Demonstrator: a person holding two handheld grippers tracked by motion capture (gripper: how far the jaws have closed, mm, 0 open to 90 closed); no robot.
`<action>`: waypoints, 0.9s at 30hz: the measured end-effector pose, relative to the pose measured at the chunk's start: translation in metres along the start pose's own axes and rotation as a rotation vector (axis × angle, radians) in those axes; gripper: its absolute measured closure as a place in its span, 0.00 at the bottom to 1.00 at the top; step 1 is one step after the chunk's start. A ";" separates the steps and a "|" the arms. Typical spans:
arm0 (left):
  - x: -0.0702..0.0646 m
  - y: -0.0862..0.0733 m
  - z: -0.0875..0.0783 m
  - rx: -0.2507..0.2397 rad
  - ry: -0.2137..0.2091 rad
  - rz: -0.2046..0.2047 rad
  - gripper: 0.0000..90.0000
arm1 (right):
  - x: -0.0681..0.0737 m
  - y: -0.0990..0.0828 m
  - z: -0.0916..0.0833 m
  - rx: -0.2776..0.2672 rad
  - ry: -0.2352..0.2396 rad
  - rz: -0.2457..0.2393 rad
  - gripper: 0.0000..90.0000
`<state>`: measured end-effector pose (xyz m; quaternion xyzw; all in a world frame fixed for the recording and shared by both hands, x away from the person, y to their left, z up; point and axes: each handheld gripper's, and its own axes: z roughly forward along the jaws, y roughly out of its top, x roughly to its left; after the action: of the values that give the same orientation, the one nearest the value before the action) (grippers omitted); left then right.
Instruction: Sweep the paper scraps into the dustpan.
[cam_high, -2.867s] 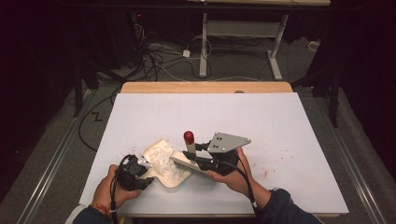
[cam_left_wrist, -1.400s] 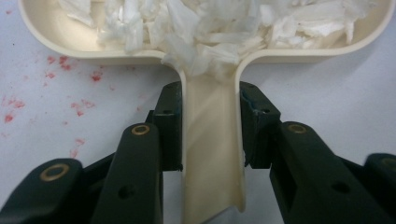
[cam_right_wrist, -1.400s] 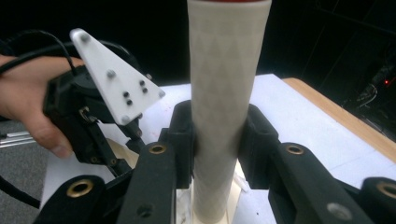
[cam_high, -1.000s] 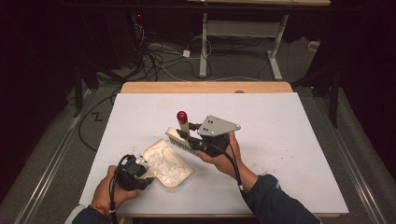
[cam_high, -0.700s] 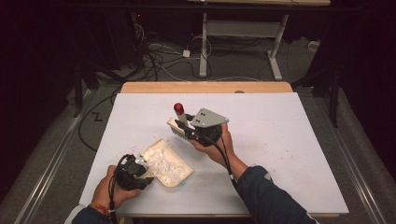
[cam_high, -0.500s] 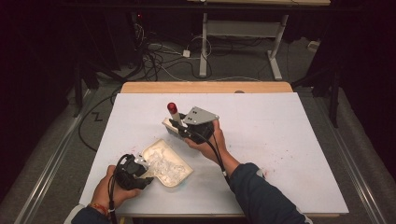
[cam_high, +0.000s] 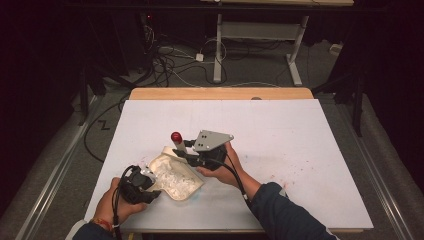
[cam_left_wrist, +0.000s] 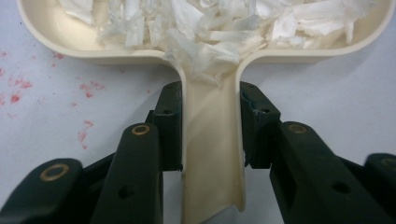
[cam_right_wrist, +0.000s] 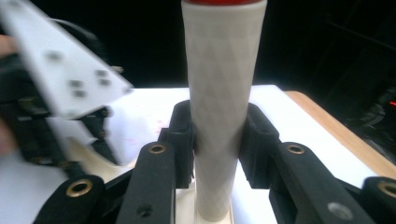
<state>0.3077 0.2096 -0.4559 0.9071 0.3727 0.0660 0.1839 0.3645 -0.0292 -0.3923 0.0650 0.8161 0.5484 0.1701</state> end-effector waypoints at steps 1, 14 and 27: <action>0.000 0.000 0.000 0.000 0.000 0.000 0.71 | 0.003 0.002 -0.003 -0.005 0.022 -0.001 0.78; -0.001 -0.004 -0.005 0.024 -0.008 0.014 0.71 | 0.004 0.010 -0.044 -0.026 -0.051 0.016 0.78; -0.008 -0.005 -0.013 0.073 -0.005 0.040 0.71 | 0.005 -0.013 -0.071 0.118 -0.161 0.060 0.78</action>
<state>0.2960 0.2110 -0.4459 0.9207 0.3562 0.0538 0.1501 0.3365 -0.0953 -0.3813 0.1431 0.8284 0.4973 0.2145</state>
